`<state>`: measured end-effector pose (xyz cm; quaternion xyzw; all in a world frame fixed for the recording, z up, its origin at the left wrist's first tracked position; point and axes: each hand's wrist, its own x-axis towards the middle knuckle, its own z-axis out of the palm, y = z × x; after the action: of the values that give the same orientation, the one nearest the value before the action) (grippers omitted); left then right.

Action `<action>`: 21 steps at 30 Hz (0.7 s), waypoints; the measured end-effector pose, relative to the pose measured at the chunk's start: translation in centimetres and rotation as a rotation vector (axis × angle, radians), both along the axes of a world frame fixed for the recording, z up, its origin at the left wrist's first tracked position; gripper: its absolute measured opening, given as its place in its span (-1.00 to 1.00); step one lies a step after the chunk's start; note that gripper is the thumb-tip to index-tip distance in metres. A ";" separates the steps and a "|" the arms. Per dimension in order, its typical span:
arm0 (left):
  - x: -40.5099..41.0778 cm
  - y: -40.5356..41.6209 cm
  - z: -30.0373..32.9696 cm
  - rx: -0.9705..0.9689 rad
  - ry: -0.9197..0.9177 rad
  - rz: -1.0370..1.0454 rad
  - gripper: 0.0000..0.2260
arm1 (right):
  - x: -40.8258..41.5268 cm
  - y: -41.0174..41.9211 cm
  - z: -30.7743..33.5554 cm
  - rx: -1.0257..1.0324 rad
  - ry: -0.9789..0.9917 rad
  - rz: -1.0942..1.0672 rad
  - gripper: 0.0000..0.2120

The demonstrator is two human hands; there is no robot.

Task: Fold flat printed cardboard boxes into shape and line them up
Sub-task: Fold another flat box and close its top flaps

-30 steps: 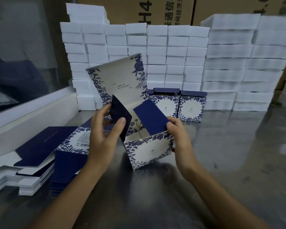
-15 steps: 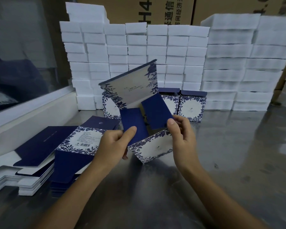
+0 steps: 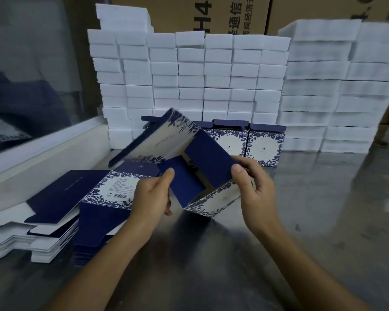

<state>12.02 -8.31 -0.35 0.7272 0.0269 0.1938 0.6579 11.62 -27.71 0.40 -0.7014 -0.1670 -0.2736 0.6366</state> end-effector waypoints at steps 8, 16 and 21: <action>-0.2 0.1 -0.6 -0.033 0.068 -0.010 -0.45 | 0.2 -0.4 -0.1 -0.062 -0.035 -0.009 -0.54; -0.1 0.3 -0.2 -0.134 -0.010 0.066 -0.62 | 0.5 -0.6 0.6 -0.029 -0.040 0.006 -0.68; -0.3 -0.1 -0.3 0.072 -0.103 0.173 -0.81 | 0.9 -0.9 0.1 -0.030 -0.007 0.017 -0.36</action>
<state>11.76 -8.41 -0.63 0.7345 0.0486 0.2878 0.6127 12.53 -28.64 0.46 -0.7083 -0.1792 -0.2679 0.6280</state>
